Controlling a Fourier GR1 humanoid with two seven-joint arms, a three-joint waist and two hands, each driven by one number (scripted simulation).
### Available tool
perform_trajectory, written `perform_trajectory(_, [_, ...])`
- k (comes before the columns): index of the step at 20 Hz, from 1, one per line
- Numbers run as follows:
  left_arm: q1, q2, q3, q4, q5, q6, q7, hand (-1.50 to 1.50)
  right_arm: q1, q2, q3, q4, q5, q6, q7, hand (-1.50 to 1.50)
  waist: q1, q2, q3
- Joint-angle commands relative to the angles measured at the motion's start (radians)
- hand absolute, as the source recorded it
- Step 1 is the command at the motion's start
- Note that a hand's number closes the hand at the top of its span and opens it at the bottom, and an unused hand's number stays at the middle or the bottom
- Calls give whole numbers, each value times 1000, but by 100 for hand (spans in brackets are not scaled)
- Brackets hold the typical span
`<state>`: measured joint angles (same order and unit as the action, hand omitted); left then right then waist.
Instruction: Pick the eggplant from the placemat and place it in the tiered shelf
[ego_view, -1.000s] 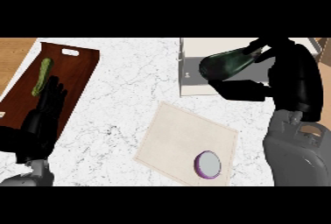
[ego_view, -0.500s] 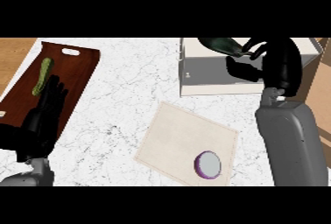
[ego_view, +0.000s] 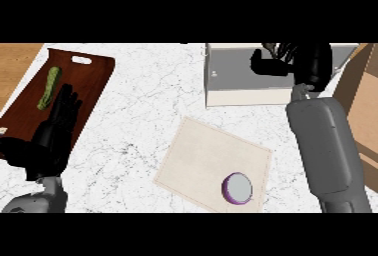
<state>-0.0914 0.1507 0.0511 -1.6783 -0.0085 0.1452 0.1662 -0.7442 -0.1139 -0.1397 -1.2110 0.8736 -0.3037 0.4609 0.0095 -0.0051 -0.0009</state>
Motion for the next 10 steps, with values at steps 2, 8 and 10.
perform_trajectory(2, [-7, 37, 48, 56, 31, -48, -46, 0, -71, -26, -108, 195, -119, -50, -97, -150, 6, 11, 1])
perform_trajectory(8, [-20, -2, 7, -2, -11, -4, 10, 0, -153, -59, -128, 308, -190, -3, -160, -150, 3, 8, 1])
perform_trajectory(10, [8, 26, 38, -11, 38, -52, 10, 0, -164, -52, -143, 398, -210, -44, -247, -150, 10, 11, 1])
